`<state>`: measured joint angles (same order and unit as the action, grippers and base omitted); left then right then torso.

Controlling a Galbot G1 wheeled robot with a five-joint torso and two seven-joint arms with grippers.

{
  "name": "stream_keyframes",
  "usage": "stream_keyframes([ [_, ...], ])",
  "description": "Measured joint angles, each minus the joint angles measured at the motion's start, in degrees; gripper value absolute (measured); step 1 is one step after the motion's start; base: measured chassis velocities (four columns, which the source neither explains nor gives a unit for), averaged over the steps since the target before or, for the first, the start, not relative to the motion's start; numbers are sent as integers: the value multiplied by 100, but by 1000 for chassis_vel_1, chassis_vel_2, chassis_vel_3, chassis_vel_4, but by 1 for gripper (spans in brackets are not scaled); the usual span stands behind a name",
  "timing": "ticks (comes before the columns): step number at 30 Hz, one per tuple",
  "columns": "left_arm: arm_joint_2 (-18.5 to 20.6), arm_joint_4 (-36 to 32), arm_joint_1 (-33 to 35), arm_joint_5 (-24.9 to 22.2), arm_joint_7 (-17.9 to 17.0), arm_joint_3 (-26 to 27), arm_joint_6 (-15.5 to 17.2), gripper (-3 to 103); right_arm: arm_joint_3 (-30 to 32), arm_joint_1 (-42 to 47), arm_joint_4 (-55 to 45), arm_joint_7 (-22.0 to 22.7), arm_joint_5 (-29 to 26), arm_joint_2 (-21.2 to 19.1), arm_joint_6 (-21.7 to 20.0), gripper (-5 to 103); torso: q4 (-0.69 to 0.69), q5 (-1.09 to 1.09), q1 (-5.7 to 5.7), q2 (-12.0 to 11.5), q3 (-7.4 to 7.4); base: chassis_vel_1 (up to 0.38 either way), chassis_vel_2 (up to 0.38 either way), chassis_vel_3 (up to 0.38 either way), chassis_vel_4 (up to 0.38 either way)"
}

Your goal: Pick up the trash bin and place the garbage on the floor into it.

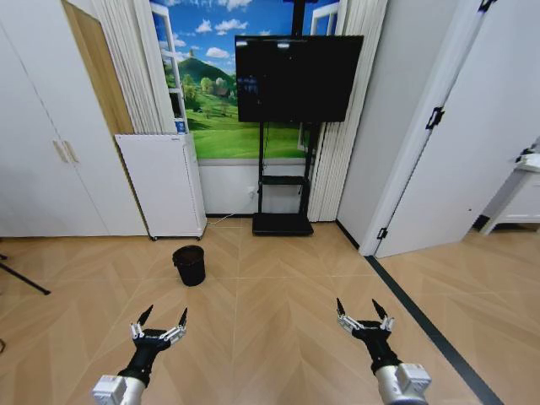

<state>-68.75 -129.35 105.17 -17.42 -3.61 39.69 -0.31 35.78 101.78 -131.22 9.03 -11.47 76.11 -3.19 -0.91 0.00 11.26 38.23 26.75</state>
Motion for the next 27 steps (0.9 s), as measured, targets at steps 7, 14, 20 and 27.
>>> stream_keyframes([
  [7,0,0,0,0,0,0,0,100,0,0,0,0,0,0,0,100,0,0,0,0,0,0,0,0,0],
  [14,0,0,0,0,0,0,0,100,0,0,0,0,0,0,0,100,0,0,0,0,0,55,45,-60,-56],
  [20,0,0,0,0,0,0,0,100,0,0,0,0,0,0,0,100,0,-1,0,0,0,69,54,-53,-66],
  [27,0,0,0,0,0,-1,0,100,0,0,0,0,0,0,0,100,0,1,0,0,0,0,0,0,0],
])
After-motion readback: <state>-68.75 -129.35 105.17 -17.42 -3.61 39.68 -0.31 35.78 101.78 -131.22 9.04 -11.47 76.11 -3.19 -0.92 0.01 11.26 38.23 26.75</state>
